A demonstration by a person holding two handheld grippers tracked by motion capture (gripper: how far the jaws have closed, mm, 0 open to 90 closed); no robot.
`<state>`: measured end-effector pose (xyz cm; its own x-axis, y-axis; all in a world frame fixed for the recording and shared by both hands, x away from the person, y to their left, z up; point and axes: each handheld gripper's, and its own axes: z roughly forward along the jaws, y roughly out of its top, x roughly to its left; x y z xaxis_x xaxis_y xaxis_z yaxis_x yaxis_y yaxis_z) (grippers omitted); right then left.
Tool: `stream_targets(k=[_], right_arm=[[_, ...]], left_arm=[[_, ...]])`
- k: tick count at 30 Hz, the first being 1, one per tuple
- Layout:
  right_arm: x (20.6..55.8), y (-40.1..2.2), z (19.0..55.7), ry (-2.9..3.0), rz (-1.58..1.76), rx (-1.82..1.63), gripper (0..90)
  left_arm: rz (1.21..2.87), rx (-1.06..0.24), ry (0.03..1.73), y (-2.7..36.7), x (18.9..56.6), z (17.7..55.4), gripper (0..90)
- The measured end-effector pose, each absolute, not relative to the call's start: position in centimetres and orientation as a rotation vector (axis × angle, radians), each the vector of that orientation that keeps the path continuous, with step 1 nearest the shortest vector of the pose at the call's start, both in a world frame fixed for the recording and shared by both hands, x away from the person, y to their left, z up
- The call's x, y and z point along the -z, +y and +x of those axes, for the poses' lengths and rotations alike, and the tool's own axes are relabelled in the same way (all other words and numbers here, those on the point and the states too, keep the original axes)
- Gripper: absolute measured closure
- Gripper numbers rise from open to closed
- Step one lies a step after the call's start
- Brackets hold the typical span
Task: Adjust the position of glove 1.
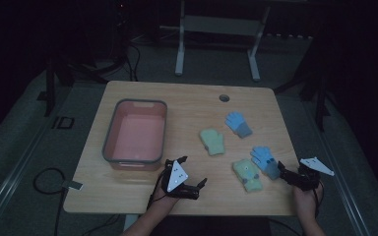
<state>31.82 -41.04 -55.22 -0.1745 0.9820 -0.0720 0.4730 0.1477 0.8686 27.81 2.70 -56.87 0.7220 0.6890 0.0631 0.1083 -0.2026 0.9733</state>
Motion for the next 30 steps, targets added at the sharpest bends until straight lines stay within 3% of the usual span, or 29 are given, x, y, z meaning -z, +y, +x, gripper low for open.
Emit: stream_targets(k=[18, 30], right_arm=[[55.0, -41.9, 32.5, 1.821, 1.529, -1.01, 13.4], [50.4, -40.8, 33.8, 1.965, 1.477, -1.015, 13.4]], left_arm=[[1.719, -0.609, 0.643, 2.7, 56.9, 27.8, 1.5], [1.705, -0.609, 0.632, 2.8, 56.9, 27.6, 1.5]])
